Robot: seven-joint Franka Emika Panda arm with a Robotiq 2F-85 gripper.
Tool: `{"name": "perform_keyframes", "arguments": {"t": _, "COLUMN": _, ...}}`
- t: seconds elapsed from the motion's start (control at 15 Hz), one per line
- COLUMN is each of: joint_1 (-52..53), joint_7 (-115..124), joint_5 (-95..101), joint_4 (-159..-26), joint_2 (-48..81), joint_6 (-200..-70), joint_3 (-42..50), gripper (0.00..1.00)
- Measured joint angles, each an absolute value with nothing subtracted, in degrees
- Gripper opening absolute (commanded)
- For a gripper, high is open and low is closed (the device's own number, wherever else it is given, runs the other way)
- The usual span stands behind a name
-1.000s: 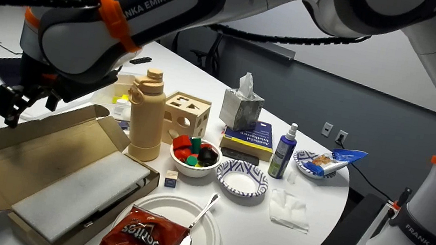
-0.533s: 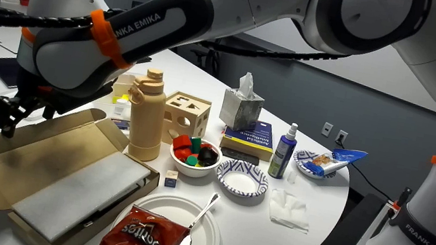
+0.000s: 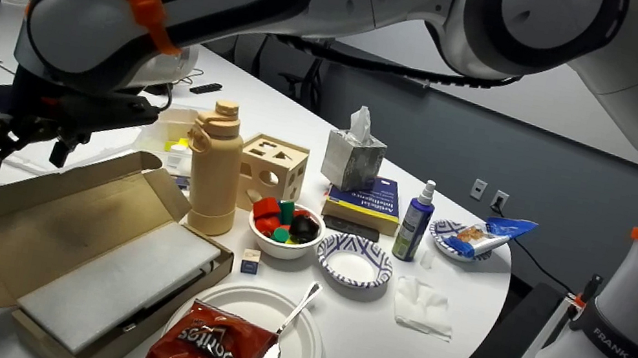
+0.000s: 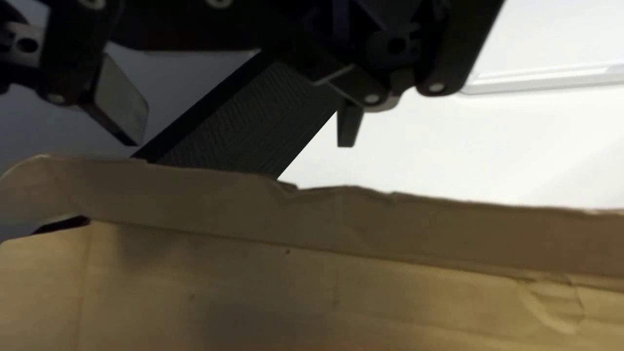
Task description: Close the brown box.
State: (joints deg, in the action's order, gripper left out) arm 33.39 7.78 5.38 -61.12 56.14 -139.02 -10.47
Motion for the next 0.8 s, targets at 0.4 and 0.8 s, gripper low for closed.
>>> {"name": "perform_keyframes", "arguments": {"t": 0.4, "joint_1": 31.0, "joint_7": 7.9, "joint_5": -1.0, "joint_4": -60.3, "joint_2": 57.4, "joint_6": -132.1, "joint_3": -13.8, "gripper": 1.00}}
{"name": "perform_keyframes", "arguments": {"t": 0.8, "joint_1": 30.2, "joint_7": 8.8, "joint_5": -2.9, "joint_4": -58.2, "joint_2": 57.8, "joint_6": -124.0, "joint_3": -15.0, "gripper": 1.00}}
